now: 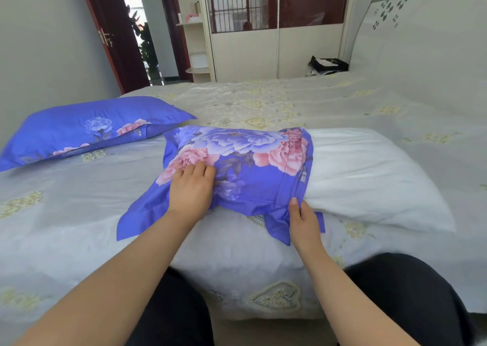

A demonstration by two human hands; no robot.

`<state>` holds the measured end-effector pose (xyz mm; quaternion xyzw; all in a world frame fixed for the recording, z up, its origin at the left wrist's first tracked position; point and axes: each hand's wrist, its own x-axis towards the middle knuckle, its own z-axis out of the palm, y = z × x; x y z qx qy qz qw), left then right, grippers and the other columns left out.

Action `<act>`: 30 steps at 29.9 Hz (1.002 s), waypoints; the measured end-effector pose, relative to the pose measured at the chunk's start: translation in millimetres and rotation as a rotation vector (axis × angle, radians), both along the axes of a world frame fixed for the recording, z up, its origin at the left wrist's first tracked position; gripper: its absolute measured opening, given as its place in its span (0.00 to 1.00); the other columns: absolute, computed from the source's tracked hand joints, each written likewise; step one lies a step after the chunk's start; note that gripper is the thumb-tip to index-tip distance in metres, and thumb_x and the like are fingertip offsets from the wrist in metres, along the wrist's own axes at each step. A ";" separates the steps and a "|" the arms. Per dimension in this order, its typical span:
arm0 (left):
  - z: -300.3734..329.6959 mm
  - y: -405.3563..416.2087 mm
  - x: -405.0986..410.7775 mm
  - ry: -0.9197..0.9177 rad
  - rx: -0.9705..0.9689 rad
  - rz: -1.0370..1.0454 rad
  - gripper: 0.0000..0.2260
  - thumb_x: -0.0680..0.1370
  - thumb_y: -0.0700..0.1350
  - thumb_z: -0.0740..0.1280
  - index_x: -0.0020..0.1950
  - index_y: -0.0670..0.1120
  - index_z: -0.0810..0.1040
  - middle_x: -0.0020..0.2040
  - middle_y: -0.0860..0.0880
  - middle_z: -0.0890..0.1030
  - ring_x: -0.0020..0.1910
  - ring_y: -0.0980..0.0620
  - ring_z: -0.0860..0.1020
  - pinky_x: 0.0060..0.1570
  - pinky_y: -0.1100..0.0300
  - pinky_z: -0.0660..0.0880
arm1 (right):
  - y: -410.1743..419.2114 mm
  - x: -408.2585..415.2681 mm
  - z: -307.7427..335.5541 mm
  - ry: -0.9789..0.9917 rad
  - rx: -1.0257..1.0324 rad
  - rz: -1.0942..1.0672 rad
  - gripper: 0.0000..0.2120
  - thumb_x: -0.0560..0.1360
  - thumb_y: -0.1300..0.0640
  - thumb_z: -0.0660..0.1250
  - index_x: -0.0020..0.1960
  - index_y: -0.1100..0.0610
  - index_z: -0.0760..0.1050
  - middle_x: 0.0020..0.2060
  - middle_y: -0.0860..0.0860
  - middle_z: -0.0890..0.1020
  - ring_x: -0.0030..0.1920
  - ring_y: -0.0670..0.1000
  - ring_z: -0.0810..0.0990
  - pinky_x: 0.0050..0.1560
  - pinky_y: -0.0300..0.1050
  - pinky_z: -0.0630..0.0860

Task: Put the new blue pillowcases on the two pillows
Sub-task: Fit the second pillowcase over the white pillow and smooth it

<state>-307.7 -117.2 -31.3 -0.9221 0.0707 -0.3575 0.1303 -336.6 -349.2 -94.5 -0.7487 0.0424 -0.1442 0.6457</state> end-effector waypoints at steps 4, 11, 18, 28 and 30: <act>-0.7 -11.3 -13.9 0.155 -0.176 0.046 0.11 0.68 0.44 0.76 0.40 0.41 0.76 0.36 0.43 0.77 0.32 0.42 0.78 0.25 0.57 0.69 | -2.8 7.3 6.2 -0.003 -0.037 -0.012 0.20 0.82 0.52 0.55 0.32 0.55 0.61 0.29 0.48 0.67 0.31 0.46 0.65 0.31 0.35 0.63; 8.0 -66.4 -38.4 0.219 -0.843 -0.065 0.08 0.76 0.49 0.66 0.43 0.44 0.77 0.43 0.47 0.80 0.44 0.45 0.77 0.40 0.55 0.69 | 14.0 10.4 9.2 0.007 -0.123 0.105 0.19 0.81 0.52 0.56 0.33 0.55 0.60 0.30 0.49 0.66 0.32 0.47 0.63 0.33 0.35 0.63; -12.1 -65.9 -21.2 -0.031 -0.848 0.065 0.17 0.71 0.50 0.73 0.52 0.42 0.74 0.49 0.43 0.75 0.49 0.40 0.74 0.47 0.48 0.72 | 6.7 14.6 15.2 -0.006 -0.137 0.076 0.14 0.81 0.54 0.58 0.36 0.55 0.67 0.32 0.47 0.71 0.35 0.47 0.69 0.39 0.43 0.65; -19.9 -41.4 -24.3 0.068 -1.166 0.104 0.08 0.76 0.50 0.67 0.39 0.49 0.74 0.37 0.52 0.78 0.39 0.48 0.74 0.37 0.56 0.71 | 16.4 13.6 20.5 -0.004 -0.144 -0.041 0.18 0.79 0.53 0.61 0.34 0.55 0.60 0.29 0.48 0.65 0.30 0.47 0.64 0.32 0.37 0.64; -19.4 -47.5 -26.6 0.063 -1.415 0.087 0.09 0.75 0.50 0.68 0.37 0.50 0.74 0.34 0.53 0.77 0.36 0.50 0.75 0.36 0.59 0.69 | 18.7 12.8 19.5 -0.018 -0.066 -0.063 0.17 0.80 0.54 0.59 0.35 0.55 0.61 0.30 0.49 0.66 0.30 0.46 0.65 0.31 0.33 0.65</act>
